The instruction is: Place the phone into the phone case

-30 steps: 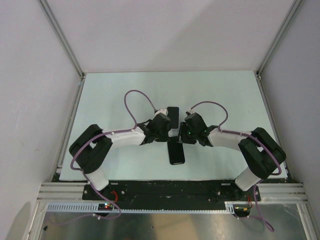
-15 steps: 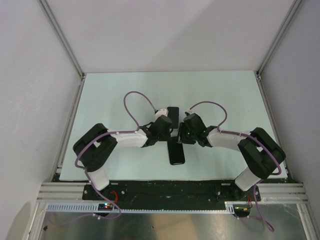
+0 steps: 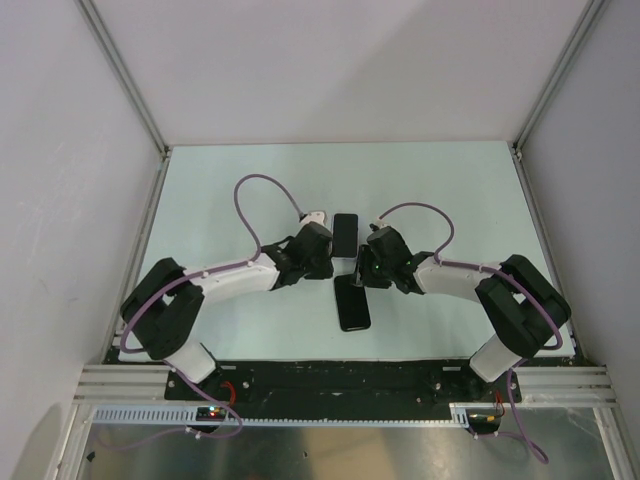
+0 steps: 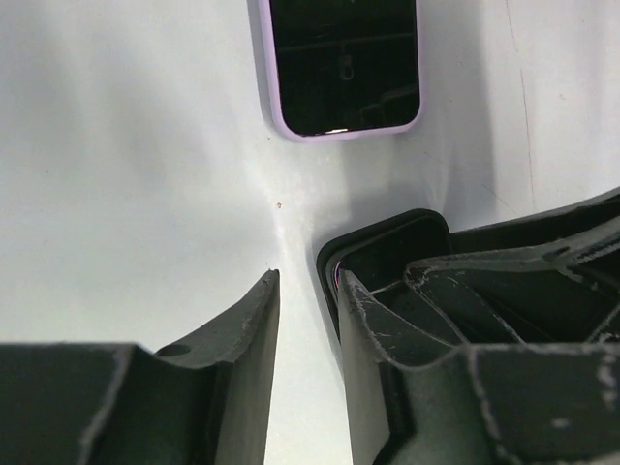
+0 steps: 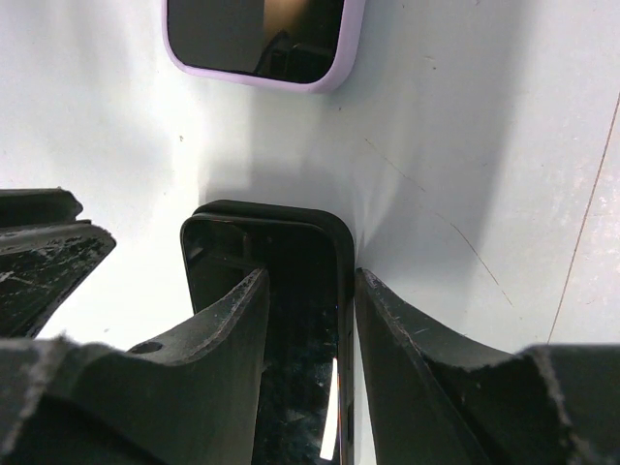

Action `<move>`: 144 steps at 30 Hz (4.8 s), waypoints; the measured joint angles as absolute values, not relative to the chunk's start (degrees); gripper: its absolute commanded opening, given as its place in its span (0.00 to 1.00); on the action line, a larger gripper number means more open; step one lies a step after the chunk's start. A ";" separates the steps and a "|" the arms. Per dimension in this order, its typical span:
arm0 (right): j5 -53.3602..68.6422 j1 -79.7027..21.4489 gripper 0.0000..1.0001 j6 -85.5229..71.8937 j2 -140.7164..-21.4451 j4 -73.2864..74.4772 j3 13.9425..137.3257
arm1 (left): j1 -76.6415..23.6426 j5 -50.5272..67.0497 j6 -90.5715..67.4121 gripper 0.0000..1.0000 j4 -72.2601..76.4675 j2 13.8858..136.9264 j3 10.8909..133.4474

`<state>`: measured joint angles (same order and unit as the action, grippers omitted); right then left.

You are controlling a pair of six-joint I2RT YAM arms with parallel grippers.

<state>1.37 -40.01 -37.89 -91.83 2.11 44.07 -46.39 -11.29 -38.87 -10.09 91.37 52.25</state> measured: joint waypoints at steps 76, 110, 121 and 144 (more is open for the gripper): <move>-0.86 -41.28 0.45 -37.80 -92.07 2.63 44.51 | -51.24 -12.08 -47.66 0.00 7.09 94.08 41.43; -9.34 -46.92 0.69 -35.11 -94.54 5.82 48.56 | -52.64 -16.43 -50.13 0.00 12.32 94.80 39.11; -12.19 -48.23 0.73 -34.92 -96.49 5.54 49.47 | -52.62 -16.25 -50.63 0.00 9.28 93.06 40.16; -19.29 -50.54 0.72 -36.45 -99.66 3.64 51.13 | -47.35 -7.33 -50.50 0.02 -8.40 83.40 40.66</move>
